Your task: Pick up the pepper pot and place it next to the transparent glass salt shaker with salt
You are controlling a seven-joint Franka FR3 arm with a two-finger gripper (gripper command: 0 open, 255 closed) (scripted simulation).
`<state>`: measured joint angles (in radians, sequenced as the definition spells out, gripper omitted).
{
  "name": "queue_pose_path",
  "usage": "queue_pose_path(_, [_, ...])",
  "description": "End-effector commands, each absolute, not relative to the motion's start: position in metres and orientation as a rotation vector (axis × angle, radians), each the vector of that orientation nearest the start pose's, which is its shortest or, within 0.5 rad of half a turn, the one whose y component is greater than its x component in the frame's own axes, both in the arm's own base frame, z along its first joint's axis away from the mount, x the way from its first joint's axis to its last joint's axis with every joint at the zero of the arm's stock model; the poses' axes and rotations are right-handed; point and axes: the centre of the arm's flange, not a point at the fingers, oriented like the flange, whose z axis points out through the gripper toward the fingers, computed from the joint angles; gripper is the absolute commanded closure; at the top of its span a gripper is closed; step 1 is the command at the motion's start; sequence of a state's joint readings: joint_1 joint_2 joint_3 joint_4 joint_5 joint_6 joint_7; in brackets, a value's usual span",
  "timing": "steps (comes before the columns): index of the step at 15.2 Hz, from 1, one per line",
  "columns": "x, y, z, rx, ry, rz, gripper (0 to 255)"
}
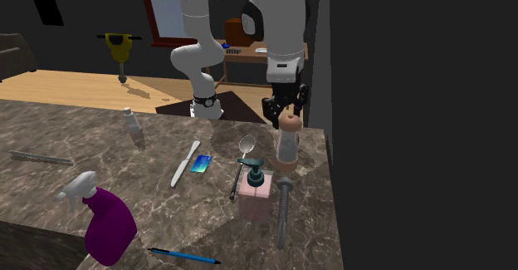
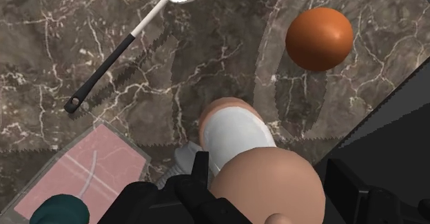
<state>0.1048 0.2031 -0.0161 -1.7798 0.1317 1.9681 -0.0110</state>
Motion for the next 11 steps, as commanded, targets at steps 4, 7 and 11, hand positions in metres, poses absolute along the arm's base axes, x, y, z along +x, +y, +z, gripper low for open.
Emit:
queue_pose_path(4, [0.613,0.064,0.467,-3.024,-0.073,0.029,255])
queue_pose_path(7, [0.613,0.064,0.483,-3.024,-0.073,0.029,255])
queue_pose_path(11, [0.613,0.064,0.504,-3.024,-0.073,0.029,255])
